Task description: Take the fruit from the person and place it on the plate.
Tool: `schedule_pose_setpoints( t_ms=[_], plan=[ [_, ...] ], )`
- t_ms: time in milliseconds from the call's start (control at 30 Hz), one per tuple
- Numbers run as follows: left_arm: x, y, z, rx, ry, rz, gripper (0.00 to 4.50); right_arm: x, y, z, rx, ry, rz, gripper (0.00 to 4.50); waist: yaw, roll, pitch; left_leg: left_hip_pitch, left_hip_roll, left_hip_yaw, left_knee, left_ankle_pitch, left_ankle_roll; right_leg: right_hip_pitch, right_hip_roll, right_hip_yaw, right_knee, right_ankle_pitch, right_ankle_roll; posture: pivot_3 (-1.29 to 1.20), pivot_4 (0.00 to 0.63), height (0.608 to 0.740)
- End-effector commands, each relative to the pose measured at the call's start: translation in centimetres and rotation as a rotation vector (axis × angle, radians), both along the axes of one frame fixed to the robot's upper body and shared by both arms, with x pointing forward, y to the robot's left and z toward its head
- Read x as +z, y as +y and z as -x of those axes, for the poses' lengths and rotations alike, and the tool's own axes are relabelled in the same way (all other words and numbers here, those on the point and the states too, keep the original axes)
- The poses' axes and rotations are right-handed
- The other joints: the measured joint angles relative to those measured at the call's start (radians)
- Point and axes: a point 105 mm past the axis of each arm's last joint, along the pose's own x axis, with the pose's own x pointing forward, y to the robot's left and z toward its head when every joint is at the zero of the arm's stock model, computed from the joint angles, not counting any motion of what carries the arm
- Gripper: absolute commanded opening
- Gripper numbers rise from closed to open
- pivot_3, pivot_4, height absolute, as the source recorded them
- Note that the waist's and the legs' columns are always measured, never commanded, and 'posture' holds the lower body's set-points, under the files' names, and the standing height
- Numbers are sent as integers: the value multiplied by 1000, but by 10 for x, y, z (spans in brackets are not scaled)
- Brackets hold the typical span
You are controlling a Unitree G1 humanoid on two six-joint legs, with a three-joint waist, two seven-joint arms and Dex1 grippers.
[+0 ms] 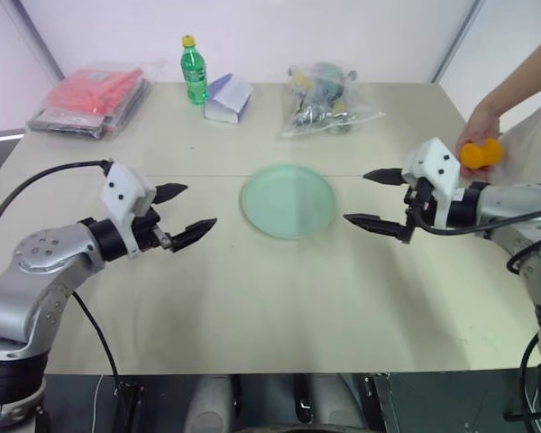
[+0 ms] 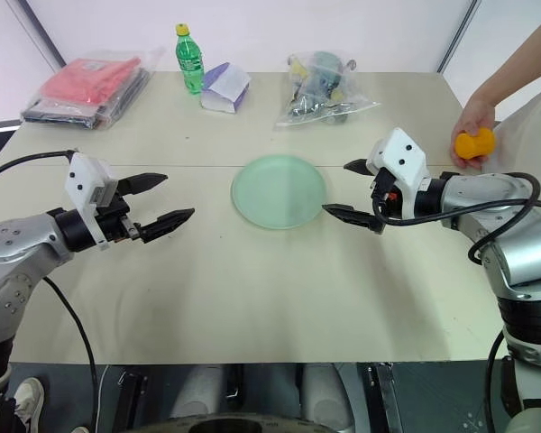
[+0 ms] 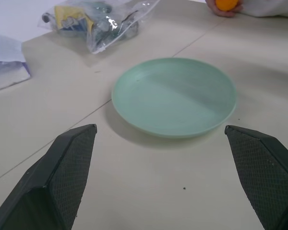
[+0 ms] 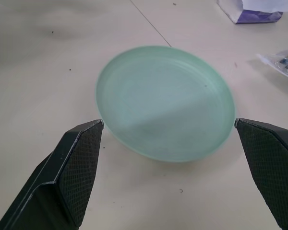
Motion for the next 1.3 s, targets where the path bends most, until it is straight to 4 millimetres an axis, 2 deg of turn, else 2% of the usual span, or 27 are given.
schedule_pose_setpoints(
  t_ms=[33,200,1300],
  plan=[
    [11,-1,1,-13,-43,16,4500,11,-6,-1,-18,-55,8,4482,0,0,0,0,0,0,0,0,0,0,0,0,0,0,0,0,150,731],
    [19,-3,0,-24,-50,51,4500,10,-8,0,-31,-56,2,4482,1,0,0,0,0,0,0,0,0,0,0,0,0,0,0,0,150,731],
    [21,-8,-9,-46,-54,61,4500,8,-10,6,-70,-53,2,4482,0,0,0,0,0,0,1,0,0,0,0,0,1,0,0,0,150,731]
  ],
)
